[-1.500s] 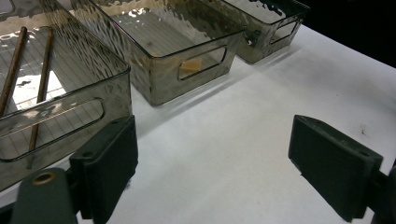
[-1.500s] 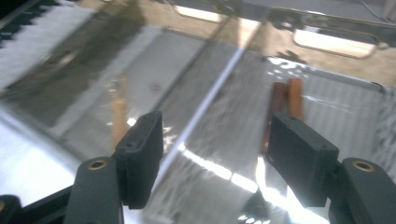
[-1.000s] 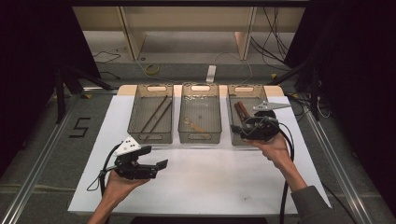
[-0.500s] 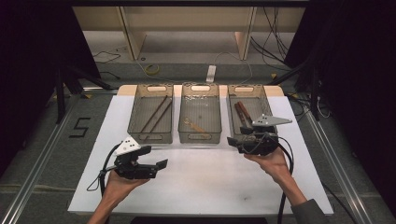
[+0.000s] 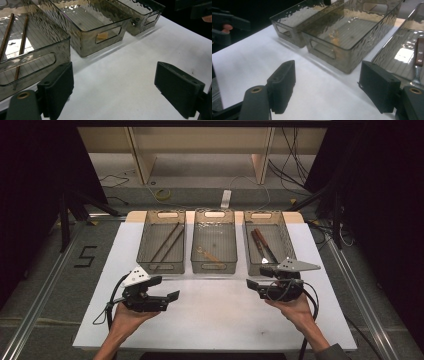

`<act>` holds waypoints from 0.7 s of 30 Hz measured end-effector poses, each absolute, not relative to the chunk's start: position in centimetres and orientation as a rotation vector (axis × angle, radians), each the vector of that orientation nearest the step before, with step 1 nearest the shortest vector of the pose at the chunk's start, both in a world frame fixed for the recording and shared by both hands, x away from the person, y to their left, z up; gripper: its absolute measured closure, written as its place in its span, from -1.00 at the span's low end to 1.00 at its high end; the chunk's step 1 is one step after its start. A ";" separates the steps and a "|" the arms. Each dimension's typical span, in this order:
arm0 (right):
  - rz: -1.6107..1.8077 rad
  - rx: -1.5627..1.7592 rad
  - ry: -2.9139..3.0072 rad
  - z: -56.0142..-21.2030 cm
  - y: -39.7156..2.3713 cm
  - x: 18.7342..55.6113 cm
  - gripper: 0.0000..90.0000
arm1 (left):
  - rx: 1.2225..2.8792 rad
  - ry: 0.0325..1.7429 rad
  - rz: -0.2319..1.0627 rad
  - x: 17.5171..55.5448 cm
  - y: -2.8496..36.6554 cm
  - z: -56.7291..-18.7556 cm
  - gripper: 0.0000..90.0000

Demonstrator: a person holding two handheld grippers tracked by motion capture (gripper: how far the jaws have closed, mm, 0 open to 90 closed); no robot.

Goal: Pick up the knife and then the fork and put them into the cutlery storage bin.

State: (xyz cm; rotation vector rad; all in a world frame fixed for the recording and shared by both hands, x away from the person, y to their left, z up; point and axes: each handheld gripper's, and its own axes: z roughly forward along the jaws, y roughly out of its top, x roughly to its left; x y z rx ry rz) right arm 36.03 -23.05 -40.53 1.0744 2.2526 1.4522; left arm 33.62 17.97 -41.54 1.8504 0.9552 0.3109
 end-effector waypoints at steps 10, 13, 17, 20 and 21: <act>1.481 1.072 2.247 -41.8 -23.8 33.6 -0.38 | 1.832 0.957 0.303 33.6 18.1 -41.5 -0.66; 1.488 1.071 2.243 -42.1 -23.9 33.2 -0.41 | 1.830 0.956 0.299 33.6 18.1 -41.5 -0.66; 1.489 1.068 2.251 -42.6 -23.9 32.8 -0.43 | 1.827 0.955 0.296 33.6 18.2 -41.4 -0.66; 1.487 1.074 2.251 -42.8 -24.0 32.6 -0.47 | 1.826 0.957 0.296 33.6 18.1 -41.5 -0.66; 1.488 1.079 2.245 -42.9 -24.0 32.5 -0.47 | 1.825 0.957 0.296 33.6 18.2 -41.5 -0.66</act>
